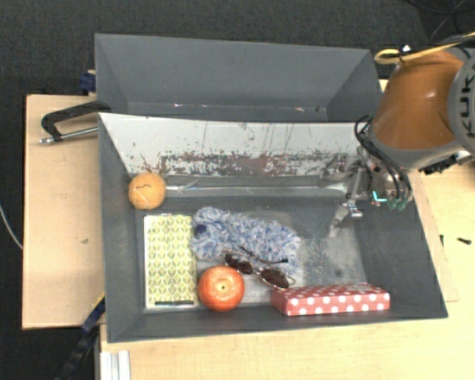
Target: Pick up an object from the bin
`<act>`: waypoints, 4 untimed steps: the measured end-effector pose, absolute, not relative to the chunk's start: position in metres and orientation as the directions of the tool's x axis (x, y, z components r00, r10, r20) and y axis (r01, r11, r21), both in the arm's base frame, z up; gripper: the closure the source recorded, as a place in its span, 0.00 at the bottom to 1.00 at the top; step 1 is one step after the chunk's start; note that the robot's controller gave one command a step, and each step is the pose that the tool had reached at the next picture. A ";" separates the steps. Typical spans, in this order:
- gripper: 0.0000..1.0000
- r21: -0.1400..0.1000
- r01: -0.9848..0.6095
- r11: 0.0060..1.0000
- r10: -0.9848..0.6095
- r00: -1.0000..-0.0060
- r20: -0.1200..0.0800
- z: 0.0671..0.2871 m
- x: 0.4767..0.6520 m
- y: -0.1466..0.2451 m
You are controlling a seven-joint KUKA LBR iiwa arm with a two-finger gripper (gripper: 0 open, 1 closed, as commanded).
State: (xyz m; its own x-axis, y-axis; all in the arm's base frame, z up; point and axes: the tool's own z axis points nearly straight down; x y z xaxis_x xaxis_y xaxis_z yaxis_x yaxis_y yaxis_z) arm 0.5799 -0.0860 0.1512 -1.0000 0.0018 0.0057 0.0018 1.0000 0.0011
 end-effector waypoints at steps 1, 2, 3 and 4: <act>0.00 0.000 0.000 1.000 0.000 -1.000 -0.002 0.156 0.582 -0.086; 0.00 0.002 0.072 0.997 0.072 -0.997 -0.003 0.136 0.527 -0.030; 0.00 0.000 -0.026 1.000 -0.026 -1.000 -0.003 0.069 0.561 -0.010; 1.00 0.002 0.316 0.949 0.316 -0.949 -0.004 0.075 0.505 0.049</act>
Offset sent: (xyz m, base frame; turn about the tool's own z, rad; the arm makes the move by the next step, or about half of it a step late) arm -0.0772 0.0784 -0.0188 0.1022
